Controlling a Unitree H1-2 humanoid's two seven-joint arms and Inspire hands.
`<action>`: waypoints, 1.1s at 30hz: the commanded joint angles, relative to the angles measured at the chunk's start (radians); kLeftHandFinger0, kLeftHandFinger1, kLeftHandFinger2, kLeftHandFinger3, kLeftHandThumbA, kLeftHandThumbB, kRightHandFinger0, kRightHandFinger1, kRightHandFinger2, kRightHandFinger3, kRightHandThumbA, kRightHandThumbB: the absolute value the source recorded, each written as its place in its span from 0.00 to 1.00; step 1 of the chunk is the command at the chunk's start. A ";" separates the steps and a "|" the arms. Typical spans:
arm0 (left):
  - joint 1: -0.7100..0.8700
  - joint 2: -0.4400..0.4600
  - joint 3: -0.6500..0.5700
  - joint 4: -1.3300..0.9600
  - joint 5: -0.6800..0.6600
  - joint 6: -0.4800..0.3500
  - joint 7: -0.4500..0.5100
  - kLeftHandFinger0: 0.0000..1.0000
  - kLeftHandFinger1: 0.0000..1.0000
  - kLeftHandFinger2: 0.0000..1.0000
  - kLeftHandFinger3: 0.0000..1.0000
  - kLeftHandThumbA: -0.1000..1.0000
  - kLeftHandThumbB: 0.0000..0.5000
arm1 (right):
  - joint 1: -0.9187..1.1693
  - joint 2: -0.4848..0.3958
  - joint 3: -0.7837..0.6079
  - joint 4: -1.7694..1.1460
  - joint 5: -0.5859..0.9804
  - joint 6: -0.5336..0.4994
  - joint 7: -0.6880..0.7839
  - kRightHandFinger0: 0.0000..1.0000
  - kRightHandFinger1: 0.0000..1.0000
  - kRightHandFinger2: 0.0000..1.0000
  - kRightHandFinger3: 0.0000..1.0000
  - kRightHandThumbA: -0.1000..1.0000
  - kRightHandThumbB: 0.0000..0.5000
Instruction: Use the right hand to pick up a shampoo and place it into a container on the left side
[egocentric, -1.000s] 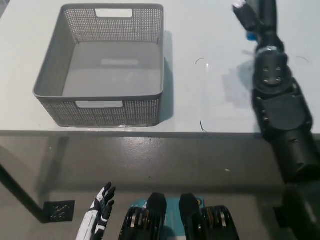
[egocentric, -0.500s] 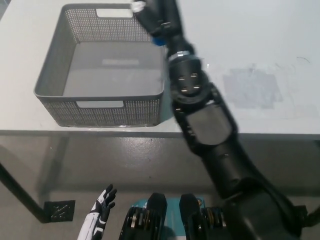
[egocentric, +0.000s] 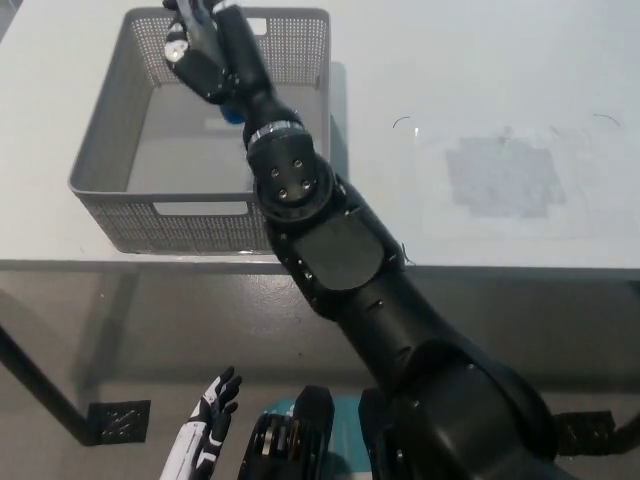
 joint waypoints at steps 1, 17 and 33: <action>-0.012 0.008 -0.002 -0.031 -0.004 -0.032 -0.009 1.00 1.00 1.00 1.00 0.97 0.34 | -0.071 -0.009 0.003 0.053 -0.011 -0.089 -0.040 0.00 0.30 0.80 0.81 0.00 0.30; -0.013 0.003 -0.001 -0.042 -0.023 -0.012 -0.019 1.00 1.00 1.00 1.00 0.94 0.36 | -0.043 -0.084 -0.011 0.115 0.050 -0.100 0.130 0.90 1.00 1.00 1.00 0.56 0.54; -0.026 0.014 -0.004 -0.033 -0.014 -0.016 -0.029 1.00 1.00 1.00 1.00 0.94 0.31 | -0.010 -0.155 -0.004 -0.237 0.040 0.013 0.162 1.00 1.00 1.00 1.00 0.92 0.56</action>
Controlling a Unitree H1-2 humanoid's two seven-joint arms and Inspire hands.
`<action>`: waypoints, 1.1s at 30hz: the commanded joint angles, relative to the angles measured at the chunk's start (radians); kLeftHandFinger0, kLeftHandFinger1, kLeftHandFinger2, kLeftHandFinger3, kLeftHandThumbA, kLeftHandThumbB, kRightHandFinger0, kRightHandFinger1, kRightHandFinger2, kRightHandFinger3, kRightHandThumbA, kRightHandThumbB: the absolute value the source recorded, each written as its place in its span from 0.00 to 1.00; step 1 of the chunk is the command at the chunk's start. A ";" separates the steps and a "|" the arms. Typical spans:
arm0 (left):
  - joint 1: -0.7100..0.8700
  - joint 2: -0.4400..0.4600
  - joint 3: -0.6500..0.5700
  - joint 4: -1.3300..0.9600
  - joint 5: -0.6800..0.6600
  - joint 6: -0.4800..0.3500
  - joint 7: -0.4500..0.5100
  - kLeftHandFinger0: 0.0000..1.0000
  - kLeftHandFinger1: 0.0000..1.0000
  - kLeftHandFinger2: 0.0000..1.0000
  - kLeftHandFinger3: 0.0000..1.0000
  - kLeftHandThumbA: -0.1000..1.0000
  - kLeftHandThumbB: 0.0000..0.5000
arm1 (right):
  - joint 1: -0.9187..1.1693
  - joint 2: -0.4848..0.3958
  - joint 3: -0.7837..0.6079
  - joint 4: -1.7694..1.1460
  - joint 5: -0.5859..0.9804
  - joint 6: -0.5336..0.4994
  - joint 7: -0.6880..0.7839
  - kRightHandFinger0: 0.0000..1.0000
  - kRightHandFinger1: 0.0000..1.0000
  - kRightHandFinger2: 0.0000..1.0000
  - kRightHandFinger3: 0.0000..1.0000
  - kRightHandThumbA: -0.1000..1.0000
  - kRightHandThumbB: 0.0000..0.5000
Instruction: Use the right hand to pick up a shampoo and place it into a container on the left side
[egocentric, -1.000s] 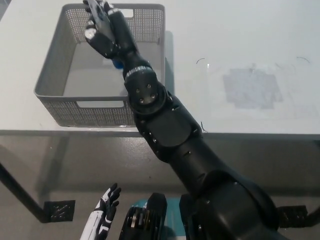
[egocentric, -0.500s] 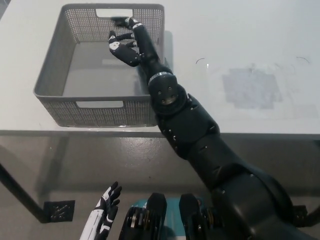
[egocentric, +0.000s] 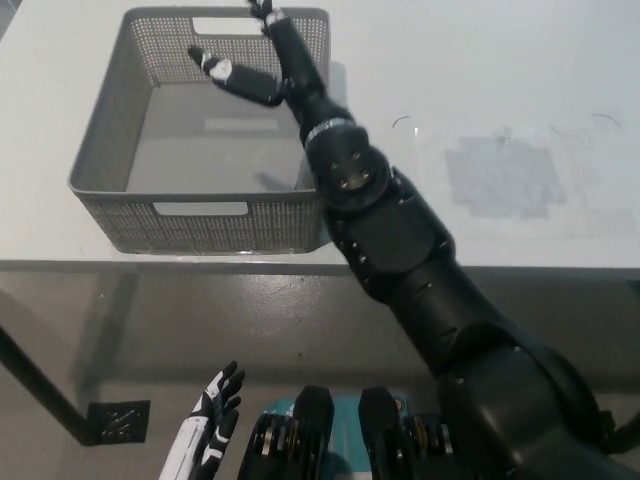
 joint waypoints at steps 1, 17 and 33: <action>-0.019 0.013 -0.002 -0.017 -0.005 -0.022 -0.014 1.00 1.00 1.00 1.00 0.94 0.32 | -0.025 -0.043 -0.014 -0.214 0.019 0.051 0.052 1.00 1.00 1.00 1.00 0.89 0.56; -0.011 0.024 0.003 -0.037 0.008 0.012 -0.017 1.00 1.00 1.00 1.00 0.95 0.33 | 0.333 -0.230 -0.095 -1.226 0.054 0.288 0.128 1.00 1.00 1.00 1.00 0.96 0.50; -0.048 0.036 0.017 -0.004 -0.001 -0.005 -0.008 1.00 1.00 1.00 1.00 0.98 0.34 | 1.125 -0.253 -0.071 -1.247 0.257 0.053 0.175 1.00 1.00 1.00 1.00 0.92 0.42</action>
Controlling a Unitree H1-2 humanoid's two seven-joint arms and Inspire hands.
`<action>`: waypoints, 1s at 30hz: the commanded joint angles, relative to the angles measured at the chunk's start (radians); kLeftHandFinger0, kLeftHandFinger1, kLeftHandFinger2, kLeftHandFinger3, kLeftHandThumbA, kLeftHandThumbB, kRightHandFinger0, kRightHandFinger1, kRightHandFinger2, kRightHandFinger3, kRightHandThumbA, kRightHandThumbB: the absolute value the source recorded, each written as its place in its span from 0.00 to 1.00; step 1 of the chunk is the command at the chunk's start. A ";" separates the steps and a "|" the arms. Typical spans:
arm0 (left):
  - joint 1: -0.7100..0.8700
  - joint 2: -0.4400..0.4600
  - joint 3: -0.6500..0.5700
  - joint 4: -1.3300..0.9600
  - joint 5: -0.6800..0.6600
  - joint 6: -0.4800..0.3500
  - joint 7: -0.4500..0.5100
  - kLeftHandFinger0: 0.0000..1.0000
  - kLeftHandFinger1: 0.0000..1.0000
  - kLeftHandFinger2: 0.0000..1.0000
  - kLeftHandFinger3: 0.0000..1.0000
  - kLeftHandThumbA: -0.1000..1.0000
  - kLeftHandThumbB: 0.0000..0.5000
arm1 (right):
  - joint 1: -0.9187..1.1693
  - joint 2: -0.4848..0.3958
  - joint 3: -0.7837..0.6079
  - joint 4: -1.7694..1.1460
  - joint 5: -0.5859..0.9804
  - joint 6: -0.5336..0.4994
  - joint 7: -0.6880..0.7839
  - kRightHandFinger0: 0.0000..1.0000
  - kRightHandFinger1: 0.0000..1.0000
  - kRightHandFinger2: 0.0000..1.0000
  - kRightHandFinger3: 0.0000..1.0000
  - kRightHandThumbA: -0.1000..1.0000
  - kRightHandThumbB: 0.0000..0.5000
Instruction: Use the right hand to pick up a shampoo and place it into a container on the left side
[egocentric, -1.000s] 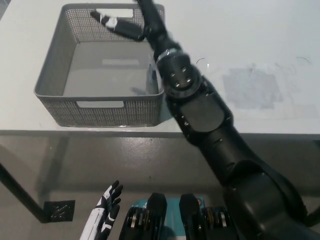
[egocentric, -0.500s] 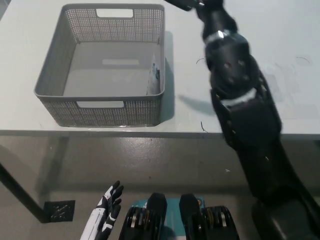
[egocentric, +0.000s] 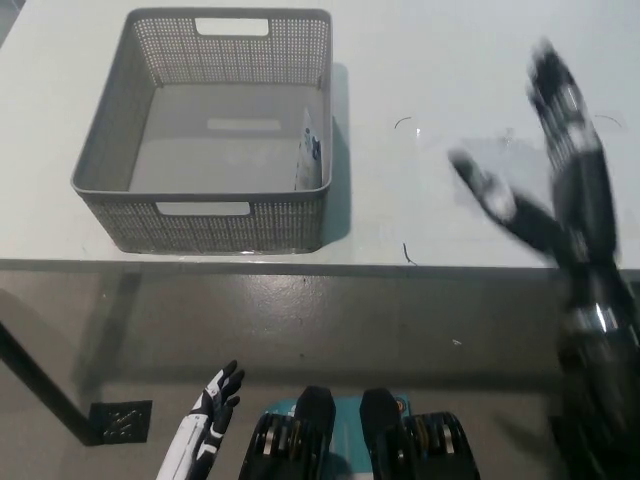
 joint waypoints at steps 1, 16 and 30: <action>-0.030 0.019 0.014 -0.015 -0.003 -0.018 -0.001 1.00 1.00 1.00 1.00 0.98 0.34 | 0.212 -0.007 0.000 0.012 0.159 -0.143 0.095 1.00 1.00 1.00 1.00 0.93 0.40; 0.009 0.031 0.032 -0.017 -0.010 -0.026 0.004 1.00 1.00 1.00 1.00 1.00 0.36 | 0.383 0.045 0.074 0.227 0.199 -0.229 0.188 1.00 1.00 1.00 1.00 0.96 0.23; 0.030 0.023 0.036 -0.022 -0.005 -0.019 0.002 1.00 1.00 1.00 1.00 1.00 0.36 | 0.390 0.040 0.054 0.230 0.210 -0.234 0.198 1.00 1.00 1.00 1.00 0.91 0.26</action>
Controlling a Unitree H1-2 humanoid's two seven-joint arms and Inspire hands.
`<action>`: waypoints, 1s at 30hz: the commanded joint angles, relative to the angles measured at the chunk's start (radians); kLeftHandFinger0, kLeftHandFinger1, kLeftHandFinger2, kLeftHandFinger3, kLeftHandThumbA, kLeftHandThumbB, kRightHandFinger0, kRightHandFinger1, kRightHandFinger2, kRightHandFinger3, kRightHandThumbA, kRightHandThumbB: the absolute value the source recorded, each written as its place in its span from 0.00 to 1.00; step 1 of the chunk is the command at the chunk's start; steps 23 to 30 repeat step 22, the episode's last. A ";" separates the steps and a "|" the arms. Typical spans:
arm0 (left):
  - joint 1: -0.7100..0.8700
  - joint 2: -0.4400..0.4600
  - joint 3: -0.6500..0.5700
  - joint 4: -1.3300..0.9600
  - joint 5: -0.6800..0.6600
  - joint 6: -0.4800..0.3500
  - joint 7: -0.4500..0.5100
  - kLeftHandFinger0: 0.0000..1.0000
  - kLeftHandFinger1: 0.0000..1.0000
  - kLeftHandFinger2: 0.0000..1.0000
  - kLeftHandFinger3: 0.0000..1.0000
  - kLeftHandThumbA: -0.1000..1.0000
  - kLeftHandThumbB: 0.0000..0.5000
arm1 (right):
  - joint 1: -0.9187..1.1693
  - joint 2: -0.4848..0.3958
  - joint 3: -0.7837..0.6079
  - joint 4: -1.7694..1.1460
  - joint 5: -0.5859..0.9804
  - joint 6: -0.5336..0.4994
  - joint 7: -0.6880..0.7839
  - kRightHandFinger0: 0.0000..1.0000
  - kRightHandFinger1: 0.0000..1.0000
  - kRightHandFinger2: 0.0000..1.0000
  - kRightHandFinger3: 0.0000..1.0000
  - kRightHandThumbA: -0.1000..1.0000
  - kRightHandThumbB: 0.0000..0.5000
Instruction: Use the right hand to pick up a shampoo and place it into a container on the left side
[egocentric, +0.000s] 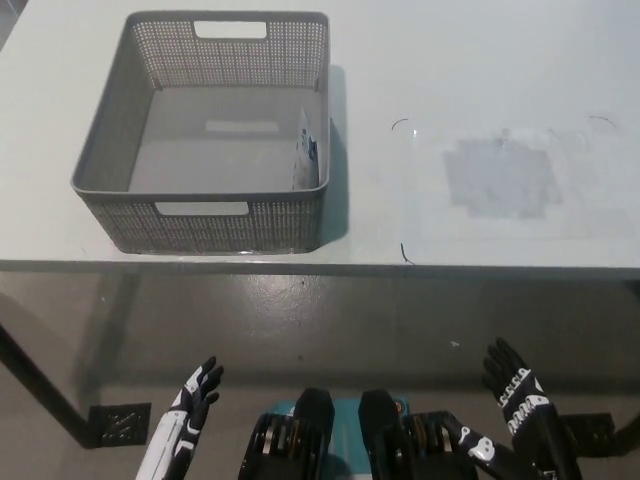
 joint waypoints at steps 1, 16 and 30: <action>0.012 0.003 0.002 -0.017 -0.004 -0.022 0.002 1.00 1.00 1.00 1.00 1.00 0.36 | 0.003 0.003 -0.005 -0.014 0.027 -0.055 0.033 1.00 1.00 1.00 1.00 0.91 0.27; 0.022 -0.011 0.004 -0.002 -0.014 -0.022 0.004 1.00 1.00 1.00 1.00 0.97 0.33 | -0.001 -0.011 -0.004 -0.010 -0.003 -0.048 0.028 1.00 1.00 1.00 1.00 0.91 0.34; 0.027 -0.006 0.007 0.003 -0.005 -0.032 0.008 1.00 1.00 1.00 1.00 0.97 0.32 | 0.002 -0.011 0.002 -0.005 -0.015 -0.048 0.027 1.00 1.00 1.00 1.00 0.91 0.35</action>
